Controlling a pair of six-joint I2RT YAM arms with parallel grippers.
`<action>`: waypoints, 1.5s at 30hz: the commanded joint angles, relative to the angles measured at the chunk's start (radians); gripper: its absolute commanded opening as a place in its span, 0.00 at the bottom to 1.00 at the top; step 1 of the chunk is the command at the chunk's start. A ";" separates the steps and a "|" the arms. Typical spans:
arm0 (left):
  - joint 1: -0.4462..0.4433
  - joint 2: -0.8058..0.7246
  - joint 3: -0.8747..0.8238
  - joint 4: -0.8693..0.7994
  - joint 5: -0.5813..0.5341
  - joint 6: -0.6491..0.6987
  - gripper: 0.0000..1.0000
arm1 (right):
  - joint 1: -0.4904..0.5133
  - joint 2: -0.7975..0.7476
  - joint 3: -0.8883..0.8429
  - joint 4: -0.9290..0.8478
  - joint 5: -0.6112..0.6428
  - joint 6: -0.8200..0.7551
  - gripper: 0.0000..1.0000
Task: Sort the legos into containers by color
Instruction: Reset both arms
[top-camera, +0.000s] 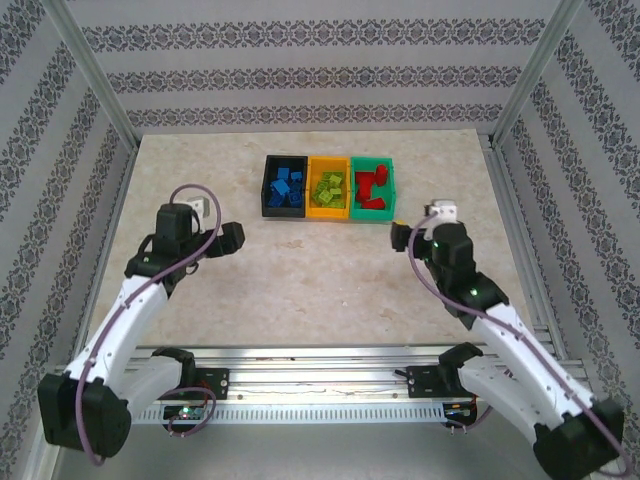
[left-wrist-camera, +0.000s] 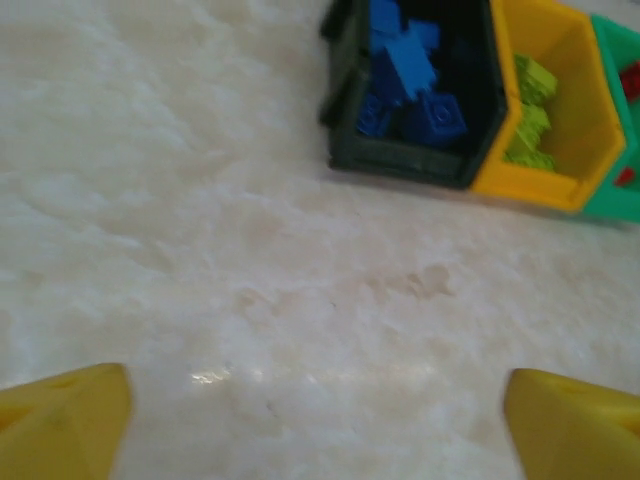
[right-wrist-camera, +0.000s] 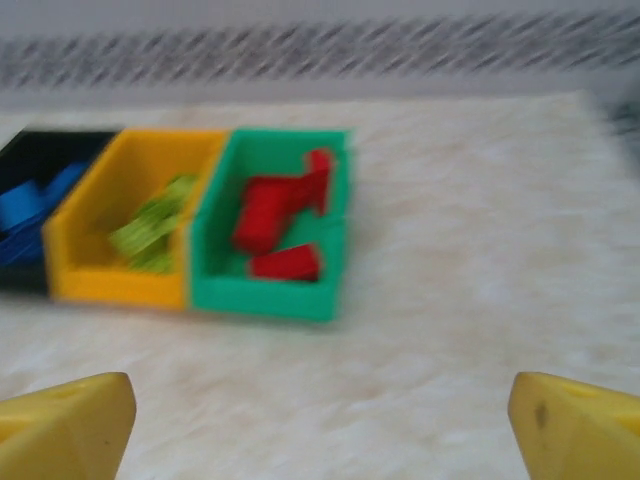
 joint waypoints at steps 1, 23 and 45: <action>0.015 -0.085 -0.137 0.278 -0.201 0.001 1.00 | -0.082 -0.081 -0.175 0.228 0.212 -0.035 0.98; 0.038 0.230 -0.416 1.060 -0.548 0.233 1.00 | -0.355 0.379 -0.361 0.890 0.031 -0.114 0.98; 0.124 0.625 -0.396 1.422 -0.265 0.325 1.00 | -0.357 0.781 -0.257 1.182 -0.227 -0.162 0.98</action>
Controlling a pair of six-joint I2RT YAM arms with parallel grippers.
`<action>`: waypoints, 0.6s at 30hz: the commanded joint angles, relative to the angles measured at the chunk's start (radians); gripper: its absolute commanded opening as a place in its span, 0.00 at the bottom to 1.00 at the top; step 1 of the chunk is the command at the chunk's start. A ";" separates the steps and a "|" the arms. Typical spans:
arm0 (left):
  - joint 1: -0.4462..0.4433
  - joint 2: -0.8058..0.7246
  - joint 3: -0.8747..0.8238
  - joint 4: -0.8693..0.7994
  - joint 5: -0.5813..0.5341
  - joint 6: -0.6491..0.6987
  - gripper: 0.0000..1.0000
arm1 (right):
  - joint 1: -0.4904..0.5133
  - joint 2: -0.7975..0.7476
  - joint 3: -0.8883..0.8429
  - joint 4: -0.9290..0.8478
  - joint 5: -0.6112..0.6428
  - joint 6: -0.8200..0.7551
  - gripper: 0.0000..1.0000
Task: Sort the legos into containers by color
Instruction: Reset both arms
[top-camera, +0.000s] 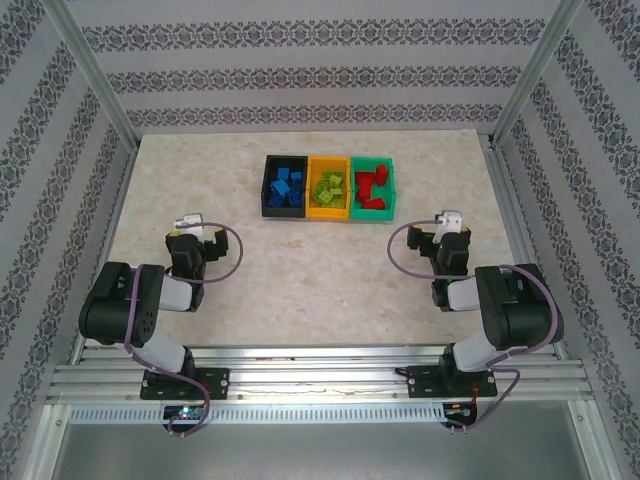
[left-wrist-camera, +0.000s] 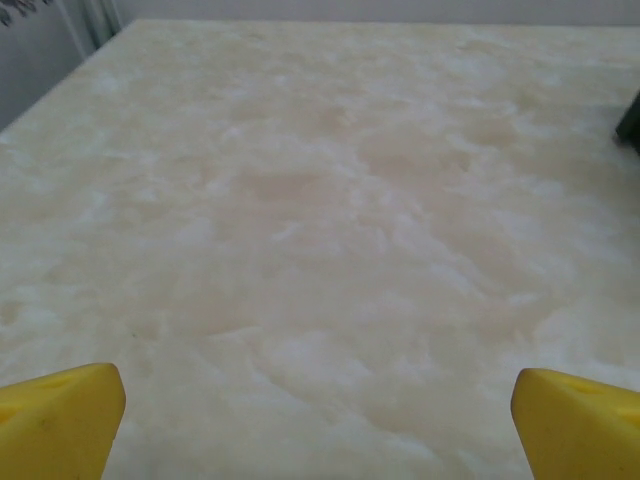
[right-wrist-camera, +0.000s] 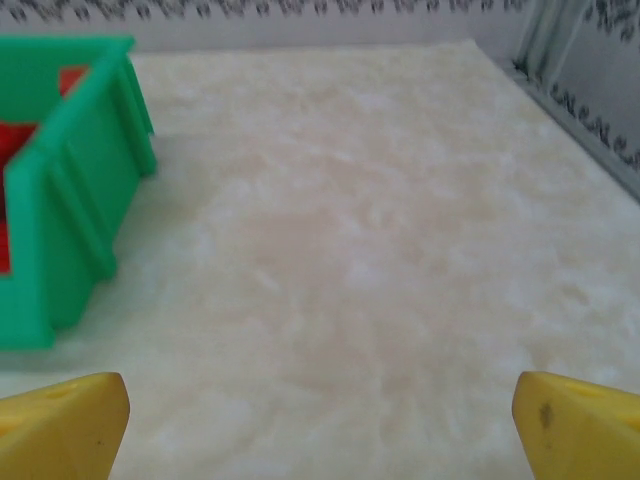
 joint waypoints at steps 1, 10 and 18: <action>0.012 0.017 0.041 0.041 0.051 0.031 1.00 | -0.008 -0.022 0.025 0.008 -0.020 -0.009 0.98; 0.012 0.006 0.052 0.001 0.048 0.025 1.00 | 0.014 -0.004 0.053 -0.032 -0.011 -0.031 0.98; 0.012 0.008 0.054 0.000 0.049 0.027 1.00 | 0.014 -0.005 0.053 -0.035 -0.011 -0.033 0.98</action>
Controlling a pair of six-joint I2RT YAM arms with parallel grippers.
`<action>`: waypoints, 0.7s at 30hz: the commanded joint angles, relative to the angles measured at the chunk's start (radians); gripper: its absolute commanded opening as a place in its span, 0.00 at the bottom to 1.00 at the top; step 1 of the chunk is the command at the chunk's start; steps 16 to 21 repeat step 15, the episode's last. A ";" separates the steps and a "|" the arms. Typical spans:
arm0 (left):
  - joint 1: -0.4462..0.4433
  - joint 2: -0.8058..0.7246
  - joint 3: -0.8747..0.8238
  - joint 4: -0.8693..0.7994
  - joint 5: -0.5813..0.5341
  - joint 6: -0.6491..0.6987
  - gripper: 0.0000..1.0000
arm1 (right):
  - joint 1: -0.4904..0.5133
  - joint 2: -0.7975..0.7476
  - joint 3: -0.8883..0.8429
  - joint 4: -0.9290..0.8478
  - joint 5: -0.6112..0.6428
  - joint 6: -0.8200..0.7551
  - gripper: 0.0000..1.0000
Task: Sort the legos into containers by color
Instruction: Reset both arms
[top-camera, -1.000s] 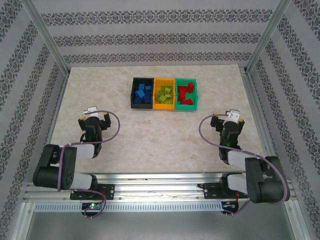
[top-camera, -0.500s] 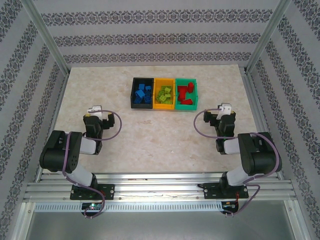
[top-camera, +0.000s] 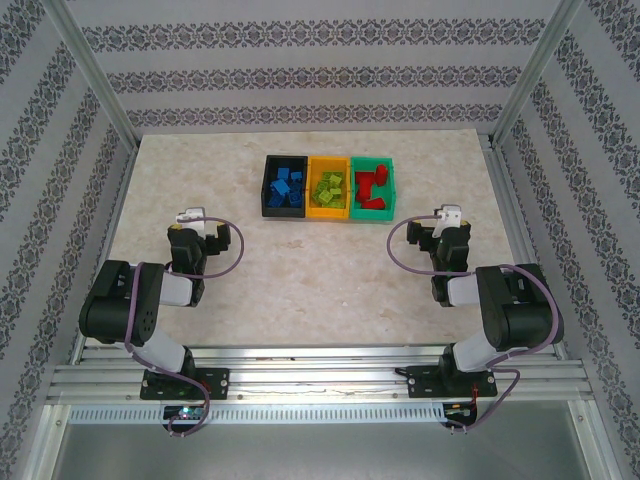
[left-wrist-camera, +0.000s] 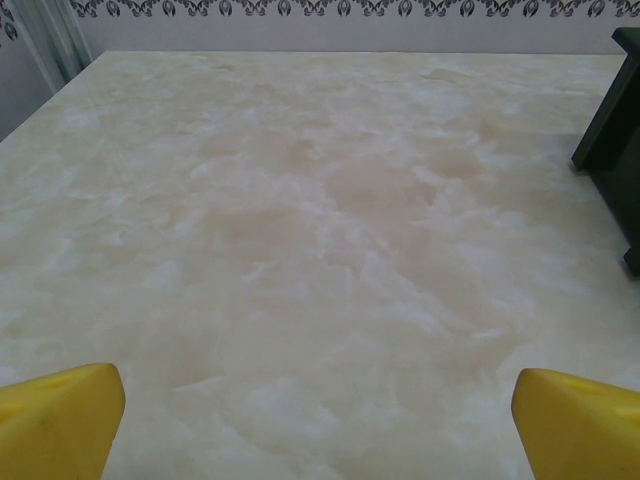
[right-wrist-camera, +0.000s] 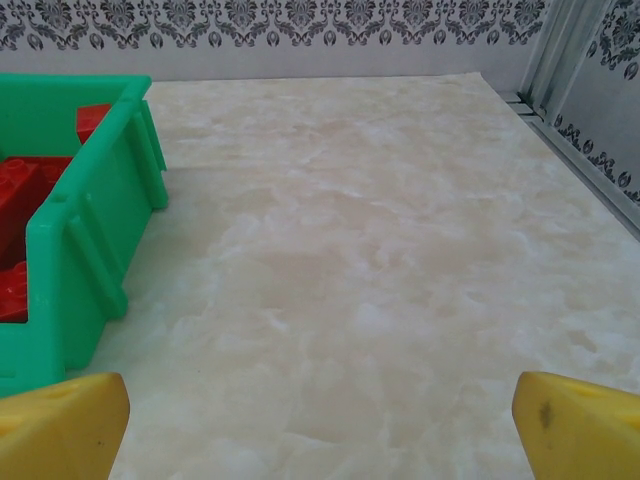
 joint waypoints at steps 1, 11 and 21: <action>0.012 0.003 0.011 0.006 0.010 0.014 1.00 | 0.011 0.001 0.019 0.001 -0.008 -0.018 0.98; 0.012 0.003 0.011 0.006 0.010 0.014 1.00 | 0.012 0.000 0.019 -0.003 -0.014 -0.021 0.98; 0.013 0.004 0.011 0.006 0.011 0.016 1.00 | 0.012 0.001 0.019 -0.002 -0.014 -0.020 0.98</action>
